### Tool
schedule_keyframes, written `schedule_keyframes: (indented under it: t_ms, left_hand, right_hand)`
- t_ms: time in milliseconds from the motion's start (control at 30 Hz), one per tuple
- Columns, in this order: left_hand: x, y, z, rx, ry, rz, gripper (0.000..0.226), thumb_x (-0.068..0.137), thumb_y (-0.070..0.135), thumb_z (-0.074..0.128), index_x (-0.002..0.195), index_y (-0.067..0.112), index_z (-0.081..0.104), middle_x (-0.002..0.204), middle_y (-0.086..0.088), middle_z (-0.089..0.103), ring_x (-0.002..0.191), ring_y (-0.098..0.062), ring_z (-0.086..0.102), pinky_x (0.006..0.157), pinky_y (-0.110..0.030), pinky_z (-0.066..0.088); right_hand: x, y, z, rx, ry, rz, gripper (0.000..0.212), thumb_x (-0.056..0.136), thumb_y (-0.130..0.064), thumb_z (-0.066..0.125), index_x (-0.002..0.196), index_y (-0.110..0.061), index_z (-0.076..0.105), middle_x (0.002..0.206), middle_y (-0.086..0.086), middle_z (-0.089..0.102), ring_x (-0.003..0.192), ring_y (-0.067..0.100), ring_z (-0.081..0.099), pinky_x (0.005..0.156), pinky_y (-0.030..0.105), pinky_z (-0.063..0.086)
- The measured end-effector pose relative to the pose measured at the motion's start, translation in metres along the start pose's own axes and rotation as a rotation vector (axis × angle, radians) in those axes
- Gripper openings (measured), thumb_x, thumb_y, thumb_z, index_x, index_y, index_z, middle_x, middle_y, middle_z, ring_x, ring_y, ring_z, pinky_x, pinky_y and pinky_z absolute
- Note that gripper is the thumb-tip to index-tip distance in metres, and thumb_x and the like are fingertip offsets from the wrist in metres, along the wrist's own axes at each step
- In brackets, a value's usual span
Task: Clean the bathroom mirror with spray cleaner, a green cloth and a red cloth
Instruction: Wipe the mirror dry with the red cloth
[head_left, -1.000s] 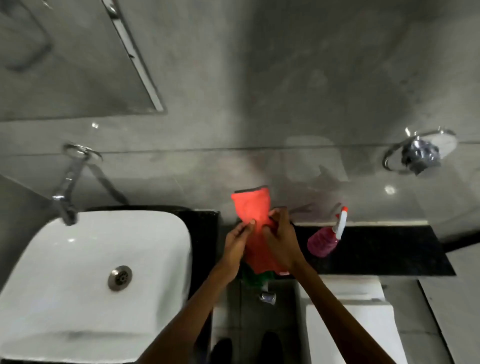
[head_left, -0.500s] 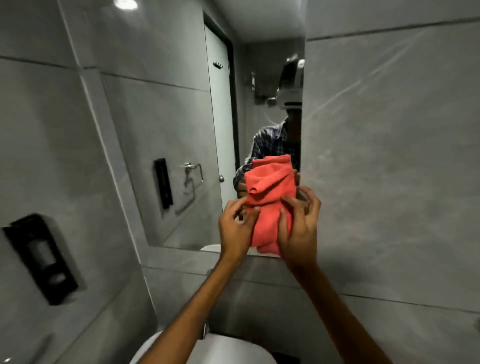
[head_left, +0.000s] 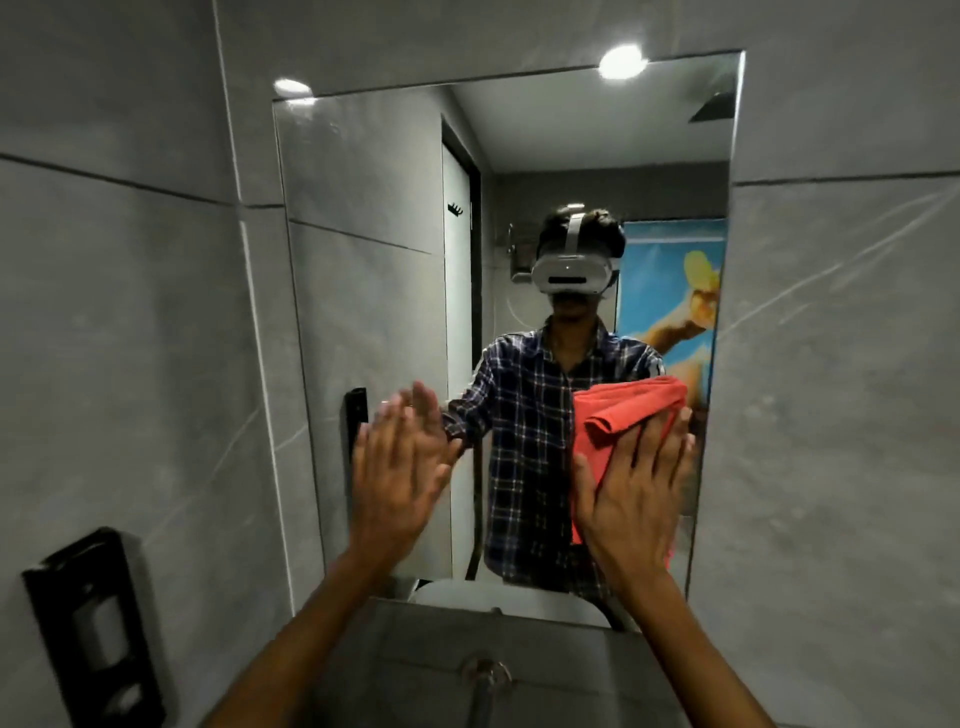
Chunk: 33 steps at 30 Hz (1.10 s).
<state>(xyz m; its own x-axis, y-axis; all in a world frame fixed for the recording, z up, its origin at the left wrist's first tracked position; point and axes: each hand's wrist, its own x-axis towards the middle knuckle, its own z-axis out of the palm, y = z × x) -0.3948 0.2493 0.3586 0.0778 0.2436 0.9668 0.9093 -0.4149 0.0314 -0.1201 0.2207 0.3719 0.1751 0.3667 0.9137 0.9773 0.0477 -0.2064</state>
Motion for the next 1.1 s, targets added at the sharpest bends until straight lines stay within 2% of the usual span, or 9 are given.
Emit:
schedule_keyframes:
  t_ms: [167,300,467,567,667,767,900,1000,1100]
  left_hand:
    - [0.023,-0.058,-0.013,0.052,-0.045,-0.044,0.078,0.106,0.046,0.029,0.165,0.016,-0.013,0.176,-0.005,-0.014,0.163,-0.015,-0.015,0.133,-0.046,-0.001]
    - [0.036,-0.061,-0.006,0.047,-0.034,-0.167,0.075,0.106,0.042,0.026,0.164,0.001,0.002,0.175,-0.020,0.007,0.163,-0.019,-0.008,0.132,-0.056,0.011]
    - [0.034,-0.076,0.004,0.100,-0.028,-0.101,0.072,0.108,0.050,0.015,0.166,0.014,-0.008,0.177,-0.005,-0.011,0.165,-0.024,-0.004,0.134,-0.045,-0.001]
    - [0.034,-0.079,0.011,0.108,-0.036,-0.135,0.075,0.107,0.050,0.020,0.166,0.009,-0.002,0.178,-0.009,-0.004,0.165,-0.026,-0.001,0.134,-0.045,-0.001]
    - [0.034,-0.083,0.013,0.124,-0.050,-0.147,0.077,0.106,0.048,0.023,0.166,0.006,0.001,0.178,-0.012,-0.001,0.165,-0.027,-0.001,0.134,-0.046,0.000]
    - [0.033,-0.083,0.013,0.122,-0.061,-0.138,0.077,0.105,0.046,0.023,0.166,0.005,0.001,0.177,-0.013,-0.002,0.165,-0.029,0.000,0.134,-0.048,0.002]
    - [0.033,-0.084,0.011,0.102,-0.035,-0.120,0.073,0.107,0.045,0.018,0.166,0.007,0.002,0.178,-0.012,0.000,0.165,-0.029,0.004,0.134,-0.050,0.005]
    - [0.033,-0.080,0.006,0.099,-0.047,-0.116,0.071,0.107,0.044,0.016,0.167,0.008,0.002,0.178,-0.012,0.001,0.165,-0.028,0.004,0.134,-0.051,0.006]
    - [0.036,-0.076,0.003,0.061,-0.053,-0.135,0.071,0.107,0.045,0.014,0.167,0.010,0.000,0.178,-0.011,0.002,0.165,-0.027,0.004,0.134,-0.050,0.005]
  right_hand:
    - [0.034,-0.054,0.003,0.016,0.107,0.014,0.085,0.104,-0.060,0.030,0.165,-0.009,-0.001,0.172,0.017,-0.013,0.161,0.036,-0.010,0.132,0.049,-0.005]
    - [0.052,-0.124,0.012,0.058,0.109,-0.282,0.079,0.106,-0.056,0.033,0.165,-0.012,0.004,0.171,0.018,-0.011,0.161,0.038,-0.005,0.131,0.053,-0.003]
    - [0.024,-0.109,0.027,-0.085,0.012,-0.632,0.080,0.102,-0.033,0.053,0.165,-0.011,0.009,0.173,0.018,-0.004,0.161,0.038,-0.004,0.129,0.062,0.007]
    - [0.035,-0.064,0.011,-0.095,0.056,-0.389,0.101,0.089,-0.013,0.065,0.166,-0.018,0.000,0.174,0.015,-0.008,0.161,0.037,-0.006,0.129,0.063,0.004]
    - [0.085,-0.048,-0.014,0.008,0.187,0.134,0.081,0.105,-0.038,0.044,0.165,-0.019,-0.009,0.173,0.017,-0.005,0.160,0.037,-0.006,0.129,0.062,0.006]
    - [0.147,-0.088,-0.033,0.106,0.313,0.262,0.065,0.110,-0.044,0.025,0.164,-0.015,0.005,0.172,0.020,0.007,0.160,0.039,0.005,0.129,0.061,0.013]
    - [0.137,-0.163,-0.013,0.065,0.215,-0.326,0.070,0.102,-0.023,0.041,0.164,-0.010,0.014,0.173,0.020,0.004,0.160,0.040,0.007,0.131,0.056,0.004]
    - [0.075,-0.148,0.000,-0.049,0.022,-0.756,0.082,0.095,-0.017,0.051,0.165,-0.009,0.009,0.173,0.017,-0.007,0.161,0.036,0.000,0.130,0.057,0.002]
    - [0.065,-0.081,-0.009,-0.099,0.046,-0.573,0.099,0.084,-0.005,0.058,0.165,-0.009,0.002,0.173,0.019,-0.010,0.161,0.035,-0.009,0.130,0.058,0.002]
